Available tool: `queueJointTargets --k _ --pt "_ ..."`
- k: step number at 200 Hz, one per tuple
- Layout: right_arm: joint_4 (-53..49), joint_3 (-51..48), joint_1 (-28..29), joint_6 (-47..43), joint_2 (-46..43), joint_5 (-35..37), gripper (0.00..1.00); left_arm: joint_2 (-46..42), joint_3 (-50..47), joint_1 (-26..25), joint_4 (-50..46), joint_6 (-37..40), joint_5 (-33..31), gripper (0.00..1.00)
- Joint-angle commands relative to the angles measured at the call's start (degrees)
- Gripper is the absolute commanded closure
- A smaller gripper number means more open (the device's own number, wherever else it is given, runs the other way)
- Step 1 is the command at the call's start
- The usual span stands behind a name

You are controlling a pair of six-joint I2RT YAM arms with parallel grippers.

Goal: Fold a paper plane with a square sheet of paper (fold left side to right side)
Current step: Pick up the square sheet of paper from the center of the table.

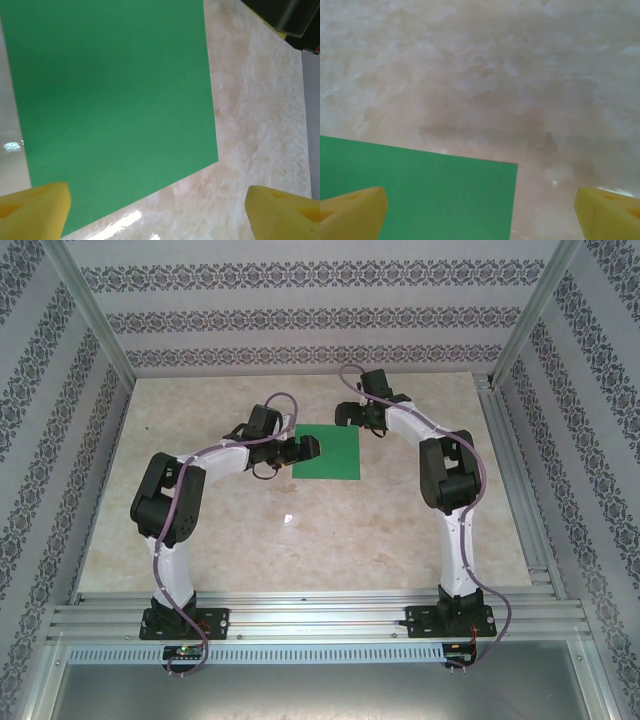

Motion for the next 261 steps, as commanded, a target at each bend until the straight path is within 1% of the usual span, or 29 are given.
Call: queueJointTargets --k 1,28,69,94,113,153,229,261 --pt "-4.3 4.5 1.1 1.2 3.1 0.4 0.04 2.6 2.0 -0.4 -0.1 -2.1 2.0 0.1" --pt "-6.7 7.4 1.7 1.1 5.7 0.1 0.04 4.6 2.6 -0.8 -0.2 -2.3 2.3 0.1" --pt "-7.5 7.7 2.5 2.8 7.2 -1.1 0.06 6.1 2.3 -1.4 0.0 -2.5 2.1 0.1" --pt "-7.7 6.5 2.8 3.6 7.0 -2.2 0.08 6.4 2.1 -1.6 0.0 -2.5 1.9 0.1" --pt "-6.8 4.9 3.0 4.6 6.2 -4.4 0.12 6.5 2.1 -1.7 -0.1 -2.5 1.6 0.1" --pt "-5.6 2.1 4.6 5.1 4.5 -5.9 0.13 6.8 2.1 -1.9 -0.1 -2.4 1.3 0.09" --pt "-4.3 -1.6 7.6 5.4 2.1 -5.1 0.13 7.7 2.2 -2.0 0.0 -2.4 1.3 0.09" --pt "-5.4 -1.5 8.5 4.8 1.8 -4.0 0.16 7.7 2.1 -2.1 0.0 -2.4 1.4 0.09"
